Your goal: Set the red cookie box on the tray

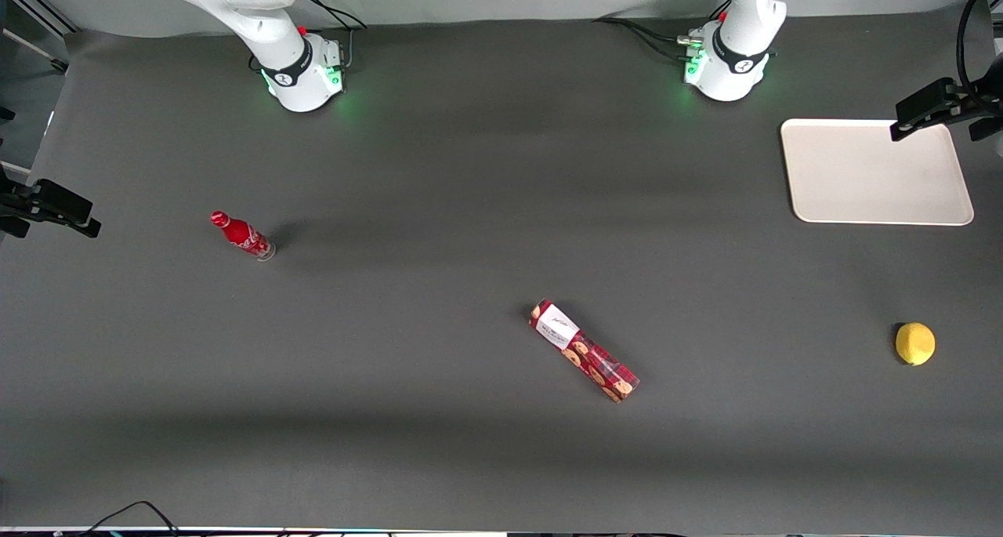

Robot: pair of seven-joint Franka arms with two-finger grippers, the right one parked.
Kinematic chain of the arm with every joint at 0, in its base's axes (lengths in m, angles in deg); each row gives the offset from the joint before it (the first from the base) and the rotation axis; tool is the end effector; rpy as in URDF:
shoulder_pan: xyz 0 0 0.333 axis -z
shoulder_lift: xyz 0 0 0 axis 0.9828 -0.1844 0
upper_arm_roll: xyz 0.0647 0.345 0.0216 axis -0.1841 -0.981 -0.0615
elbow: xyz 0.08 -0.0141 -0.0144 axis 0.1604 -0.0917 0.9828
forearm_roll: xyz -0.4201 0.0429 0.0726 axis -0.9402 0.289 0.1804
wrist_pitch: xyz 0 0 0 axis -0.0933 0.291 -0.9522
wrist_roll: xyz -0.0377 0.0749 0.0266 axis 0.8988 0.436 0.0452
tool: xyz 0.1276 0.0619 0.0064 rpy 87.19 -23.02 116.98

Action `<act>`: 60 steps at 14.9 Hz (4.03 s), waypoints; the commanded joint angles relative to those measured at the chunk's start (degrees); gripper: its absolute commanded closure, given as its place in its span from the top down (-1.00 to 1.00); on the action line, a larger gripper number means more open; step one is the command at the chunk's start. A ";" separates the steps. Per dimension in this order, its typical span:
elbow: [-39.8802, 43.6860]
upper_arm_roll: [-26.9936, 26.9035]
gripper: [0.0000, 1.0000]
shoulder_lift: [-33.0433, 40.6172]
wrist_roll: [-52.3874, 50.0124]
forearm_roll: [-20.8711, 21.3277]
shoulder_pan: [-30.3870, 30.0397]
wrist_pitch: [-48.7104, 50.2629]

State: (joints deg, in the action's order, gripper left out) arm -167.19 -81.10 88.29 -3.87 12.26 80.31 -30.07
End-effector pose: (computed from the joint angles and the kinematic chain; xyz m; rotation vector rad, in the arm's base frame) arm 0.5455 0.0025 0.6725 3.1330 -0.0367 -0.2078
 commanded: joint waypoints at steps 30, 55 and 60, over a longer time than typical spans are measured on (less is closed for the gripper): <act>14.38 25.41 1.00 -46.62 -91.03 12.14 8.28 -43.08; 13.24 27.42 -1.00 -49.46 -94.55 23.84 10.40 -41.54; 17.36 27.25 -1.00 -38.49 -83.34 16.31 7.42 -23.72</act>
State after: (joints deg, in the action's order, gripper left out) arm -151.72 -53.75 41.97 -95.11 33.91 89.76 -64.90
